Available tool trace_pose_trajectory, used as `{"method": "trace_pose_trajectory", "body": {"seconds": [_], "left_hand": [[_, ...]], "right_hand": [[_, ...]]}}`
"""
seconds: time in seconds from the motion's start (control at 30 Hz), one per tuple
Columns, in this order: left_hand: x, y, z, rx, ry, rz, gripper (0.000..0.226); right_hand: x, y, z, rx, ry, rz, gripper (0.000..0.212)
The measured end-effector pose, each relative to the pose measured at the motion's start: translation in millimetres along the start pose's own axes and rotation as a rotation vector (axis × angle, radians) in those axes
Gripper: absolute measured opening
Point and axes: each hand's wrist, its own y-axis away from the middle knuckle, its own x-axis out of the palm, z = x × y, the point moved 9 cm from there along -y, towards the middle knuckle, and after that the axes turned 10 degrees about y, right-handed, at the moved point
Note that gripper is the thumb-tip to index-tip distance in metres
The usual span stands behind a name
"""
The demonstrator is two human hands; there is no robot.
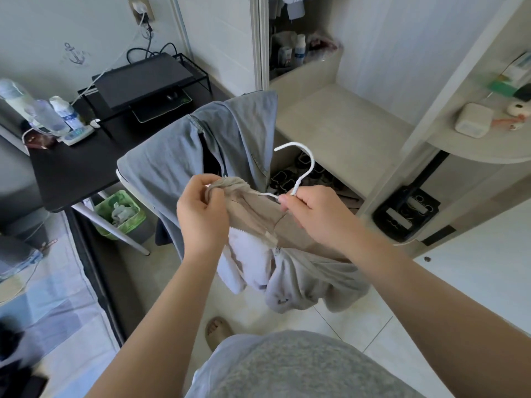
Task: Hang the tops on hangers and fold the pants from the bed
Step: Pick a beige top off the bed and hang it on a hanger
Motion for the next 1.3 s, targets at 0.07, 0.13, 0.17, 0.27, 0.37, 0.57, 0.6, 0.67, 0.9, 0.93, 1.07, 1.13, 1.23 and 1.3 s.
{"method": "trace_pose_trajectory", "body": {"seconds": [0.07,0.13,0.17,0.27,0.37,0.57,0.6,0.67,0.9,0.93,1.07,1.13,1.23,1.3], "left_hand": [[5.6,0.7,-13.2,0.108,-0.071,0.055,0.032],[27.2,6.9,-18.0,0.141,-0.162,0.241,0.030],[38.5,11.0,-15.3,0.124,-0.185,0.358,0.028],[44.3,19.7,-10.9,0.176,-0.245,0.467,0.014],[36.3,21.4,-18.5,0.417,-0.581,0.373,0.024],[30.6,9.2,-24.8,0.500,-0.570,0.388,0.024],[23.8,5.8,-24.7,0.484,-0.565,0.348,0.021],[9.0,-1.7,-22.5,0.440,-0.536,0.285,0.016],[-20.4,-18.0,-24.7,0.368,-0.462,0.198,0.017],[-20.9,-17.3,-25.2,0.365,-0.460,0.202,0.017],[-18.8,-12.2,-24.4,0.355,-0.462,0.246,0.016],[-18.2,-9.5,-25.0,0.365,-0.459,0.267,0.016],[-16.4,-8.3,-23.7,0.370,-0.479,0.335,0.020],[-18.7,-8.5,-23.1,0.380,-0.490,0.354,0.019]], "right_hand": [[4.7,0.6,2.0,0.000,0.032,0.009,0.046],[4.9,-0.3,7.1,-0.012,0.019,-0.005,0.052],[4.0,-0.7,9.7,-0.018,0.005,-0.010,0.053],[1.1,-1.2,13.4,-0.026,-0.017,0.009,0.056],[-1.7,-1.5,17.2,-0.041,-0.069,0.041,0.048],[-6.2,-6.5,21.1,-0.112,-0.062,0.037,0.025],[-12.4,-6.1,15.2,-0.130,-0.029,-0.008,0.016],[-25.4,-2.9,-10.6,-0.118,0.080,-0.112,0.024],[5.4,26.6,-137.6,0.372,-0.091,0.032,0.043],[5.5,26.2,-145.0,0.418,-0.104,-0.005,0.032],[13.9,19.8,-146.4,0.555,-0.417,-0.009,0.038],[17.1,15.9,-141.7,0.591,-0.549,-0.015,0.041],[16.3,9.6,-136.3,0.583,-0.639,-0.058,0.042],[14.8,7.3,-135.8,0.564,-0.689,-0.083,0.032]]}}
